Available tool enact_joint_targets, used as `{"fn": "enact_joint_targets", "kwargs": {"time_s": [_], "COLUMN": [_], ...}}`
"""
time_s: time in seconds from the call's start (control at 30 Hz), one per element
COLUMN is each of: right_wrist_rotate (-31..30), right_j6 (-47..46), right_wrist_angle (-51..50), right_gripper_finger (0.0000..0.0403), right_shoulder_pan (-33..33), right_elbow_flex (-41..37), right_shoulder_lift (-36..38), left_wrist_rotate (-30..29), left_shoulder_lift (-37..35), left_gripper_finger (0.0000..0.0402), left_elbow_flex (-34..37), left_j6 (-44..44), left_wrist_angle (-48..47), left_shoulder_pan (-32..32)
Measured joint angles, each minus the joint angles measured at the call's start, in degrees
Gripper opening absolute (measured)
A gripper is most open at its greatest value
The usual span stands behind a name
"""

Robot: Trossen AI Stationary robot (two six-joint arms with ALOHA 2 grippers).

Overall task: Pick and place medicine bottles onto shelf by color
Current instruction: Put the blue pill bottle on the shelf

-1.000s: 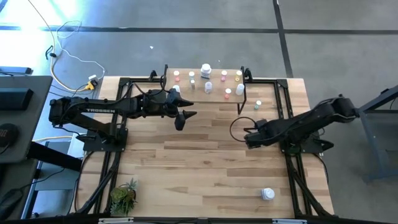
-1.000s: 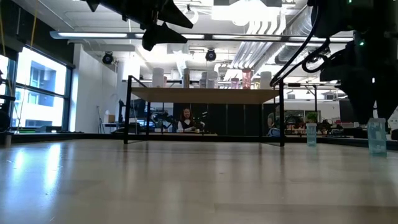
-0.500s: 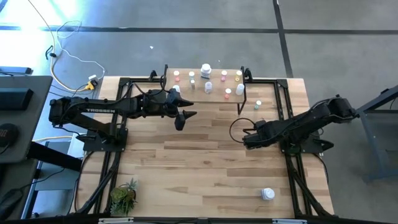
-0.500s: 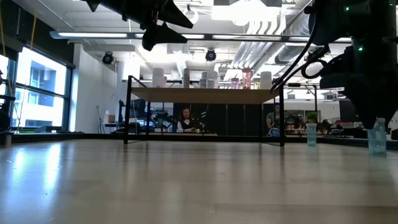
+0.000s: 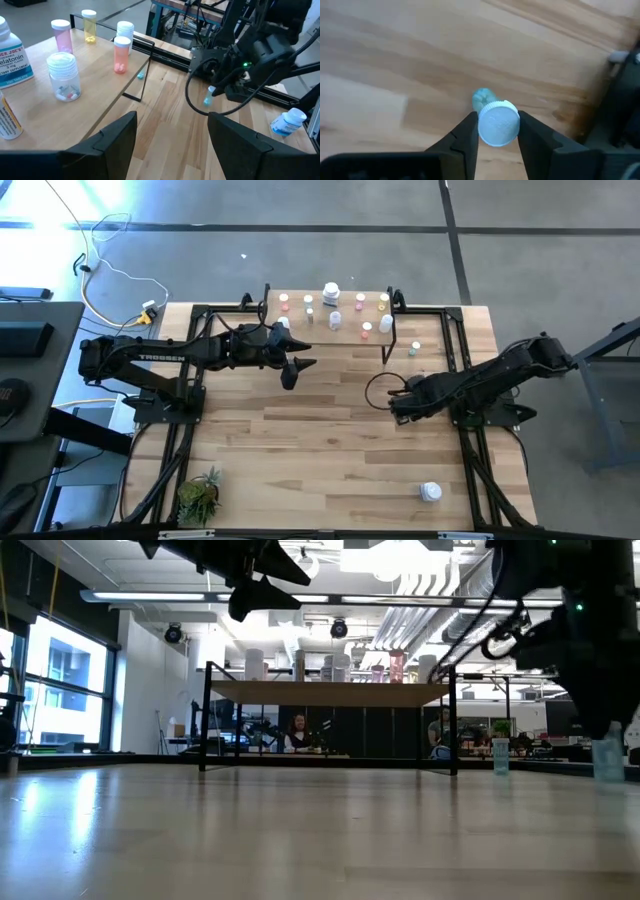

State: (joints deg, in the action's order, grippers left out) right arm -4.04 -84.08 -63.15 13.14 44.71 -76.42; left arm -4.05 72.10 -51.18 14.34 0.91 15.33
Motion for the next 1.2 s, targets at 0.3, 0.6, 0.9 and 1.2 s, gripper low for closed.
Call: {"fn": "enact_joint_targets", "kwargs": {"time_s": [0.3, 0.6, 0.9, 1.2], "right_wrist_rotate": [-2.1, -5.3, -7.4, -7.3], "right_j6": [9.0, 21.4, 33.3, 45.9], "right_wrist_angle": [-0.4, -0.8, -0.8, -0.8], "right_gripper_finger": [0.0104, 0.0104, 0.0104, 0.0103], "right_shoulder_pan": [-3.1, -9.4, -15.1, -21.1], "right_elbow_flex": [8.4, 18.8, 28.7, 38.4], "right_shoulder_lift": [0.0, 0.0, 0.0, 0.0], "left_wrist_rotate": [-2.7, -2.7, -2.8, -2.7], "left_shoulder_lift": [0.0, 0.0, 0.0, 0.0], "left_gripper_finger": [0.0234, 0.0234, 0.0234, 0.0234], "left_elbow_flex": [0.0, 0.0, 0.0, 0.0], "left_j6": [-2.6, -2.6, -2.6, -4.1], "left_wrist_angle": [0.2, 0.2, 0.2, 0.2], "left_shoulder_pan": [0.0, 0.1, 0.1, 0.1]}}
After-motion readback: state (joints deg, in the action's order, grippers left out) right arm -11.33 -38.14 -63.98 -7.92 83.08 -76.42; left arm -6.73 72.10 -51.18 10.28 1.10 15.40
